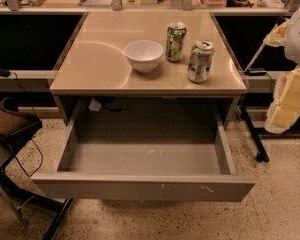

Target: Close top drawer

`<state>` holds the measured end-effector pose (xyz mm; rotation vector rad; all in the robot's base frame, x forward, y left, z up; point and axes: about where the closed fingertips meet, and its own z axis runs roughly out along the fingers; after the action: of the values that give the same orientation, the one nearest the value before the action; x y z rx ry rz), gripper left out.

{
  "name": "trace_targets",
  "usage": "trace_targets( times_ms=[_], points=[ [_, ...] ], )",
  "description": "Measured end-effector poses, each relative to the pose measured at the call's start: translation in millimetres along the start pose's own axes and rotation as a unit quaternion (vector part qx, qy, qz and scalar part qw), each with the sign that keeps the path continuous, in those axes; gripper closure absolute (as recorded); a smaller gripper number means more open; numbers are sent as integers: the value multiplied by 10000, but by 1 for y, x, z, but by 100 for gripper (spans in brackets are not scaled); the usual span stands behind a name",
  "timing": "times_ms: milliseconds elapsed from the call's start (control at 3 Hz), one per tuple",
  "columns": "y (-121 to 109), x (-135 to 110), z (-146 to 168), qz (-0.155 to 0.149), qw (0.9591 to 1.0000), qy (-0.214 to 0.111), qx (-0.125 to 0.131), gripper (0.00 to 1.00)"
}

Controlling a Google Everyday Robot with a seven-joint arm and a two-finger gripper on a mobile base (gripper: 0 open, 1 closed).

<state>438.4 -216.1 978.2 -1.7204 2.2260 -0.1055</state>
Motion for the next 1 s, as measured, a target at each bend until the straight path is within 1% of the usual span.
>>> trace_targets(
  times_ms=[333,667,1000],
  points=[
    [0,0,0,0,10000,0,0,0],
    [14,7,18,7,10000,-70,-23,0],
    [49,14,63,135,9989,-433,-129,0]
  ],
)
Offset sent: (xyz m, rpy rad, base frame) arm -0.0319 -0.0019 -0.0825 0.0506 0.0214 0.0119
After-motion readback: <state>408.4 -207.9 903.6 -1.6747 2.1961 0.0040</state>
